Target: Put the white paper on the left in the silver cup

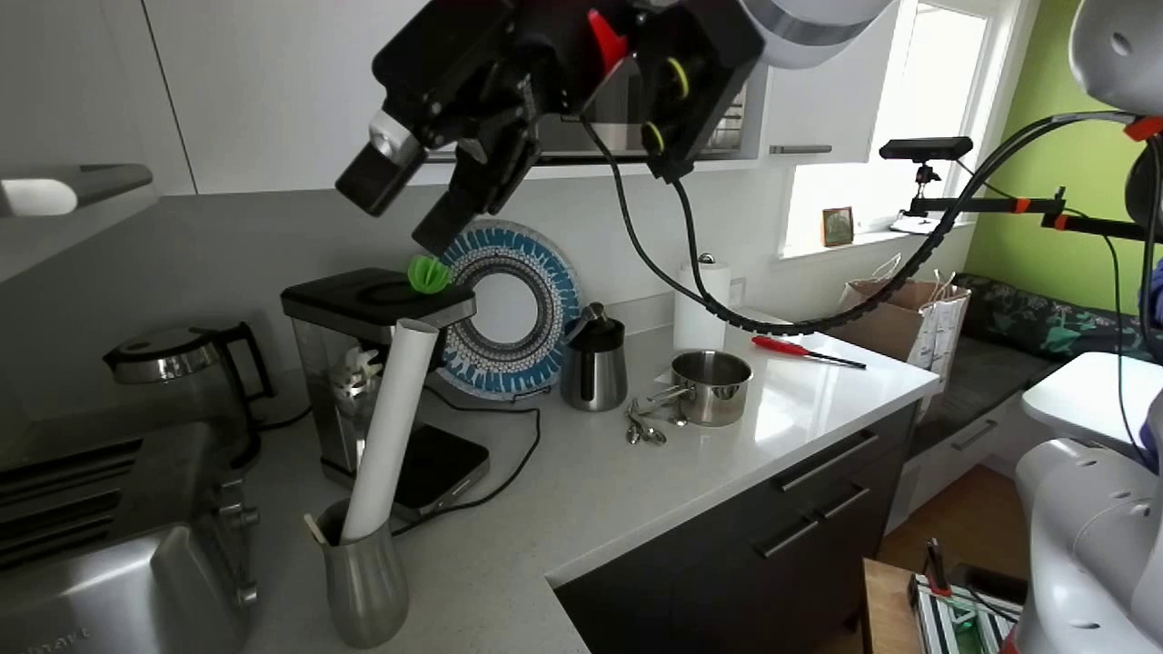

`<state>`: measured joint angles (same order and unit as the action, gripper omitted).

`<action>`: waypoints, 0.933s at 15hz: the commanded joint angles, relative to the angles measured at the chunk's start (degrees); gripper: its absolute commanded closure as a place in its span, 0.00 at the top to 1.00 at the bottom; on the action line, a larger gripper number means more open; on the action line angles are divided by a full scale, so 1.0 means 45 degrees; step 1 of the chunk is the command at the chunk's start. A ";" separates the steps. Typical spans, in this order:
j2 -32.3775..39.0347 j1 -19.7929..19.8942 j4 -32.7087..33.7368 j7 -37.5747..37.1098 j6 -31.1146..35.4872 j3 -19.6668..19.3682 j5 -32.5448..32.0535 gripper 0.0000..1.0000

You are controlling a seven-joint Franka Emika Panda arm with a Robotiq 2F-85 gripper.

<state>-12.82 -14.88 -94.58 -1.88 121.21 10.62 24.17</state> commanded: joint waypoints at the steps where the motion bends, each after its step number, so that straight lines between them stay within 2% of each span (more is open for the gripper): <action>1: -0.0027 0.0039 0.0098 -0.0002 -0.0202 0.0110 0.0028 1.00; 5: 0.0040 0.0109 0.0117 -0.0008 -0.0126 0.0087 0.0018 1.00; 7: -0.0224 0.0121 0.0032 -0.0596 -0.2335 0.0122 -0.0323 1.00; 11: -0.1349 0.0272 -0.0496 -0.2809 -0.5218 0.0572 -0.1289 1.00; 14: -0.2771 0.0408 -0.0981 -0.4822 -0.7151 0.1084 -0.2022 1.00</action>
<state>-18.07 -14.49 -95.07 -15.63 95.78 12.96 17.81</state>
